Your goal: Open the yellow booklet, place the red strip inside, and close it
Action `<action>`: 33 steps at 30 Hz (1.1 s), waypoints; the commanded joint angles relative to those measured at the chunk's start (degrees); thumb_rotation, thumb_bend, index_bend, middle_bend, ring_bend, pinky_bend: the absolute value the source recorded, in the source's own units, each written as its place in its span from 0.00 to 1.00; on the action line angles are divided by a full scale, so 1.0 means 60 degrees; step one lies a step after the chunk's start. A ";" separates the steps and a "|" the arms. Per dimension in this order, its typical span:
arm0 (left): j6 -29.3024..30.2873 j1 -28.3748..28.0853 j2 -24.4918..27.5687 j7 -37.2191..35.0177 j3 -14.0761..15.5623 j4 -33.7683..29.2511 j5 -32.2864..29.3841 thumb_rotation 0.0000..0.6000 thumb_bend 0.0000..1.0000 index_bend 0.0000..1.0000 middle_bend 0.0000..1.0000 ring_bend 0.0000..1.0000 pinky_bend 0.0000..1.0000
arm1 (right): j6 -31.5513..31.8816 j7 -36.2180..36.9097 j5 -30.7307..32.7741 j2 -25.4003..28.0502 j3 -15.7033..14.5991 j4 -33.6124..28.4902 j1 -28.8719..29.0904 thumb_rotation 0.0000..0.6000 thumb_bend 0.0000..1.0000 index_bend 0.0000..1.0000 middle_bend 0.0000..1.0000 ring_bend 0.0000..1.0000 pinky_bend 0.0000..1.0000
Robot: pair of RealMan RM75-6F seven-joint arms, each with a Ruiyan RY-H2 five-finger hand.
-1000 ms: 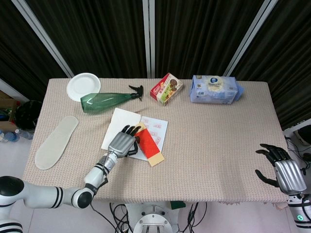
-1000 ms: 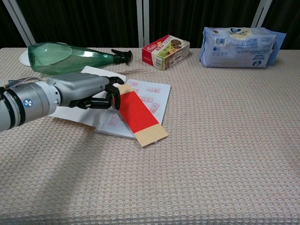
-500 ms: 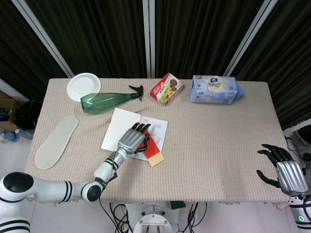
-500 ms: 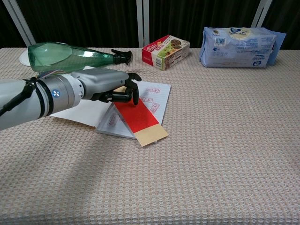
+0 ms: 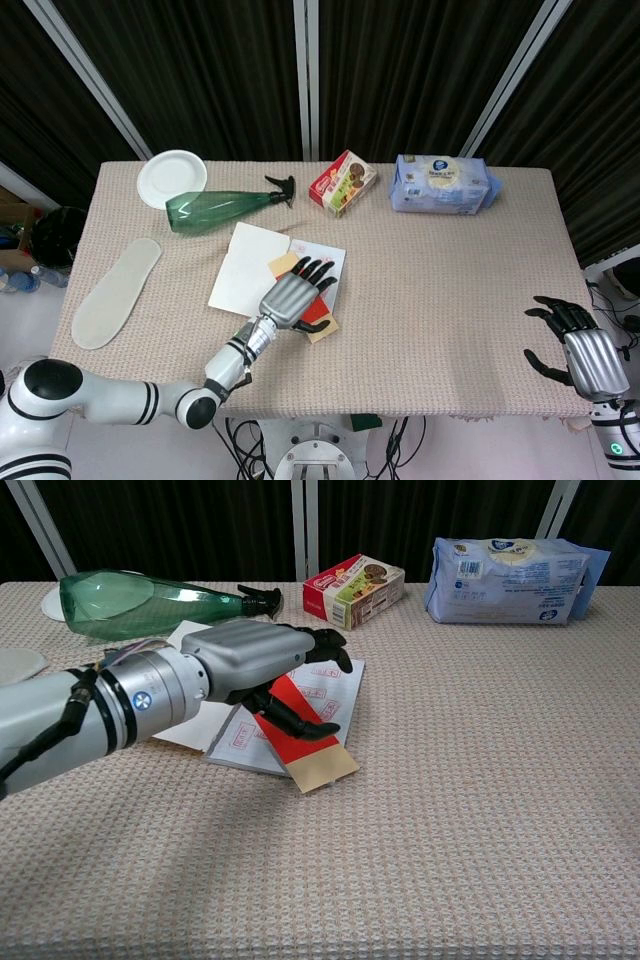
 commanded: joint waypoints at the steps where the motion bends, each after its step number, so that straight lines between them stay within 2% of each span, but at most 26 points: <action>1: -0.0207 -0.0308 -0.0424 0.0267 -0.0351 0.0438 -0.0490 0.46 0.23 0.14 0.00 0.00 0.05 | 0.0024 0.0002 0.0007 0.0003 -0.0003 -0.0001 -0.0022 1.00 0.21 0.32 0.17 0.18 0.22; 8: -0.0219 -0.0931 -0.1115 0.1496 -0.0794 0.1372 -0.1798 0.45 0.23 0.14 0.00 0.00 0.05 | 0.0071 0.0085 0.0053 -0.0017 -0.0015 0.0067 -0.0081 1.00 0.21 0.32 0.17 0.18 0.22; 13: -0.0038 -0.0931 -0.0920 0.1944 -0.0896 0.1396 -0.2646 0.51 0.23 0.14 0.00 0.00 0.05 | 0.0138 0.0183 0.0115 0.0027 -0.0011 0.0131 -0.0151 1.00 0.21 0.32 0.17 0.18 0.22; 16: 0.0041 -0.0848 -0.0650 0.2052 -0.0745 0.1278 -0.2685 0.63 0.23 0.14 0.00 0.00 0.05 | 0.0089 0.0230 0.0118 0.0004 -0.0012 0.0177 -0.0129 1.00 0.21 0.32 0.17 0.18 0.22; 19: 0.0105 -0.0709 -0.0329 0.1987 -0.0550 0.1078 -0.2476 0.85 0.23 0.14 0.00 0.00 0.05 | 0.0080 0.0264 0.0078 -0.0032 -0.0008 0.0211 -0.0102 1.00 0.21 0.32 0.17 0.18 0.22; 21: 0.0110 -0.0605 -0.0069 0.1954 -0.0374 0.0937 -0.2311 0.97 0.23 0.14 0.00 0.00 0.05 | 0.0073 0.0274 0.0078 -0.0038 -0.0001 0.0227 -0.0093 1.00 0.21 0.32 0.17 0.18 0.22; 22: 0.0113 -0.0569 0.0039 0.1957 -0.0308 0.0884 -0.2266 1.00 0.23 0.14 0.00 0.00 0.05 | 0.0064 0.0275 0.0083 -0.0035 0.0002 0.0229 -0.0087 1.00 0.21 0.32 0.17 0.18 0.22; 26: 0.0079 -0.0457 0.0424 0.1998 -0.0076 0.0737 -0.2196 1.00 0.23 0.14 0.00 0.00 0.05 | 0.0049 0.0271 0.0080 -0.0034 0.0013 0.0228 -0.0069 1.00 0.21 0.32 0.17 0.18 0.22; 33: -0.0025 -0.0395 0.0684 0.1844 -0.0033 0.0614 -0.2244 1.00 0.23 0.14 0.00 0.00 0.05 | 0.0014 0.0236 0.0088 -0.0032 0.0015 0.0197 -0.0053 1.00 0.21 0.32 0.17 0.18 0.22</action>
